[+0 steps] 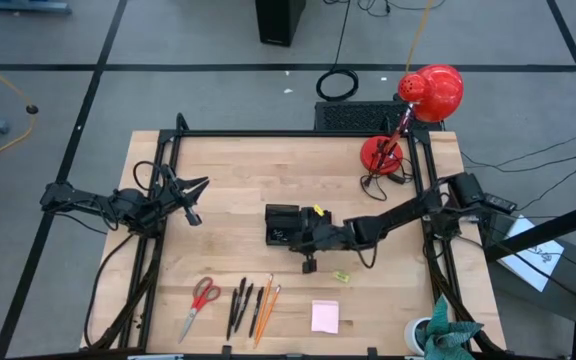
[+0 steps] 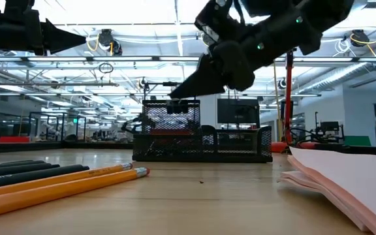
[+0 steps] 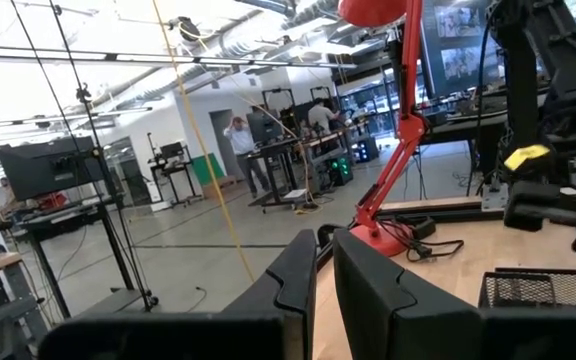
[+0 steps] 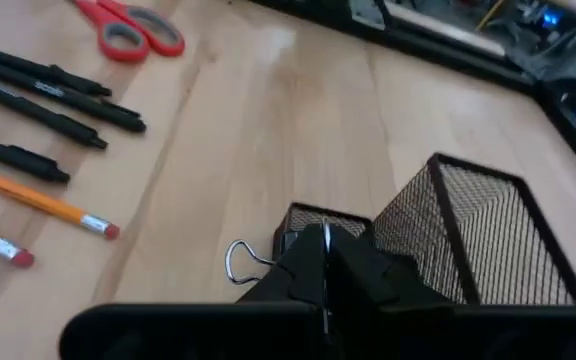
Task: Pick and place office supplies into organizer
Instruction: Put the black binder clip into the black desk organizer
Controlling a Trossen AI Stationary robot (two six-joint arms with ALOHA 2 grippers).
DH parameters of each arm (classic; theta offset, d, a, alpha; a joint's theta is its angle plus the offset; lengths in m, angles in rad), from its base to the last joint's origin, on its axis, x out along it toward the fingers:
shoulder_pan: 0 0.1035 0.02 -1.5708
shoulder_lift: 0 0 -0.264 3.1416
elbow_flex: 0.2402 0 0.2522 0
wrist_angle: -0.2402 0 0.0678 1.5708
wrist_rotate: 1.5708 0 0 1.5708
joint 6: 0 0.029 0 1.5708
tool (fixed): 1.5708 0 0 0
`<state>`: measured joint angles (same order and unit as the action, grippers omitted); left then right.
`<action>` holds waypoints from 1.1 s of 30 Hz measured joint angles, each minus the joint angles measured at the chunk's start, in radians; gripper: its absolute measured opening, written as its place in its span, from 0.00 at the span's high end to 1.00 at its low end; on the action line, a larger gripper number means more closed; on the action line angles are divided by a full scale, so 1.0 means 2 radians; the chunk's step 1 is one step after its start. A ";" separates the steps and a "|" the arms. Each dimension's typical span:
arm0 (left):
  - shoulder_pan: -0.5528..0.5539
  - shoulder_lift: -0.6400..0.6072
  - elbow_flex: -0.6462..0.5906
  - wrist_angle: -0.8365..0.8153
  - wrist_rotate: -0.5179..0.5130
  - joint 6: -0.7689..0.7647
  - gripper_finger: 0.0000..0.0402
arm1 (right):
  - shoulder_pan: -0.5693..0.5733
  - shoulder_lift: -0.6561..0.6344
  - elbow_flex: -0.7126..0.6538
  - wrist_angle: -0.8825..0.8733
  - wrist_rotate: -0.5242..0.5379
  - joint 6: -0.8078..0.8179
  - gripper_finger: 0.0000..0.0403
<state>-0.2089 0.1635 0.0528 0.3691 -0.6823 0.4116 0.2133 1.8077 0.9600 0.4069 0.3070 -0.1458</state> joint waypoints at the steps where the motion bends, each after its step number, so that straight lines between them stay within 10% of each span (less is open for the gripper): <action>1: 0.000 0.000 0.000 0.000 0.000 0.001 0.88 | -0.003 0.004 0.000 -0.001 0.001 0.003 1.00; 33: 0.000 0.000 0.000 0.000 0.000 0.002 0.88 | -0.019 0.020 -0.001 -0.001 0.031 0.043 0.84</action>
<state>-0.2089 0.1635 0.0528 0.3698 -0.6823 0.4160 0.1746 1.8477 0.9588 0.4054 0.3695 -0.0601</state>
